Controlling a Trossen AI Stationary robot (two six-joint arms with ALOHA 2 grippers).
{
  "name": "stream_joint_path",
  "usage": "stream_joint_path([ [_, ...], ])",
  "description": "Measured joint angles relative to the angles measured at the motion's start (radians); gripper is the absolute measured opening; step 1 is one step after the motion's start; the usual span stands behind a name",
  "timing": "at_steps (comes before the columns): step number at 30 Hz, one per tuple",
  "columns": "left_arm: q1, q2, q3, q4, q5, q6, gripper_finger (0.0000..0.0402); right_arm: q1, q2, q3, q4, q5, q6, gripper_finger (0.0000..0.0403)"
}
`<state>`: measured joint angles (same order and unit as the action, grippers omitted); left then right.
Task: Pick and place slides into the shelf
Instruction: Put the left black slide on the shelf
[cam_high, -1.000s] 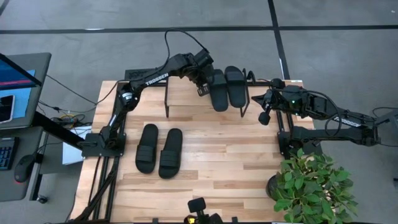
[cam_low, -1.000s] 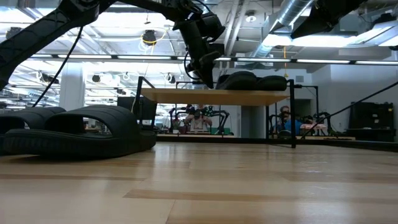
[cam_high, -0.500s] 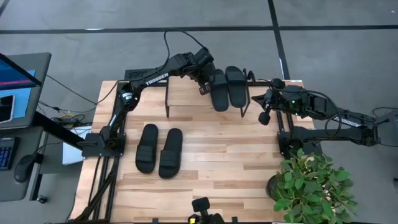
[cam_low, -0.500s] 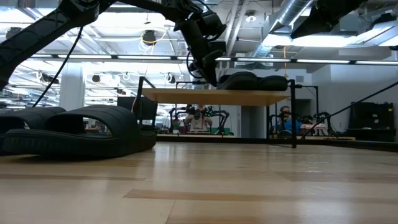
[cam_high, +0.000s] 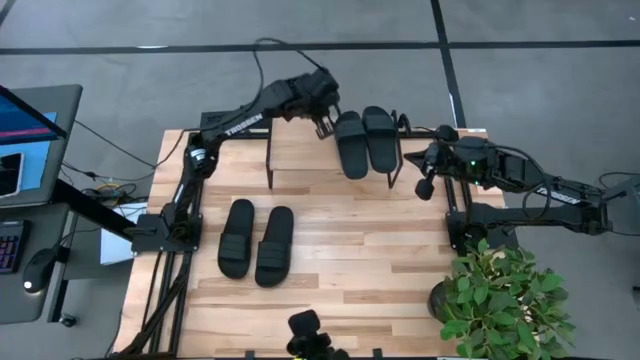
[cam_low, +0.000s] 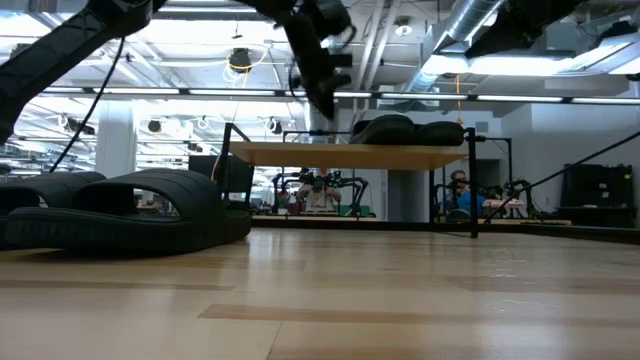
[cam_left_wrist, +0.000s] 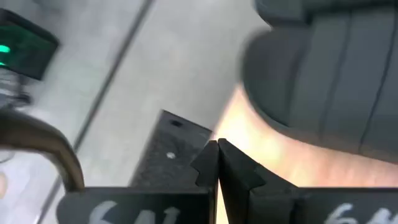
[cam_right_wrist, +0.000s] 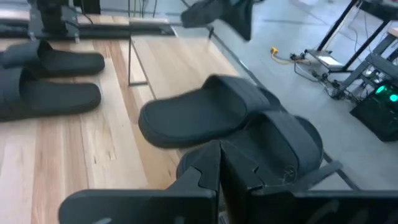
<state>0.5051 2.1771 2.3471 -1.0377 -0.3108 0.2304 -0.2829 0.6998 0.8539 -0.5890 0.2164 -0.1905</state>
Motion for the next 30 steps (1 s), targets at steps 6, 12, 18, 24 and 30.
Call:
stream_joint_path([
  [6, 0.005, -0.133, 0.003, 0.046, 0.061, -0.002, 0.0, 0.001, -0.04, -0.083, 0.18, -0.049, -0.036, 0.0],
  [12, 0.038, -0.248, 0.003, 0.079, 0.433, -0.037, 0.0, 0.0, -0.15, -0.268, 0.401, -0.165, -0.05, 0.0],
  [18, 0.005, -0.325, -0.113, 0.112, 0.552, -0.039, 0.0, 0.006, -0.251, -0.391, 0.426, -0.194, 0.016, 0.0],
  [24, -0.022, -0.431, -0.434, 0.373, 0.621, -0.054, 0.0, 0.077, -0.325, -0.458, 0.426, -0.194, 0.069, 0.0],
  [30, -0.003, -0.613, -0.877, 0.809, 0.946, -0.124, 0.0, 0.19, -0.363, -0.475, 0.425, -0.194, 0.097, 0.0],
])
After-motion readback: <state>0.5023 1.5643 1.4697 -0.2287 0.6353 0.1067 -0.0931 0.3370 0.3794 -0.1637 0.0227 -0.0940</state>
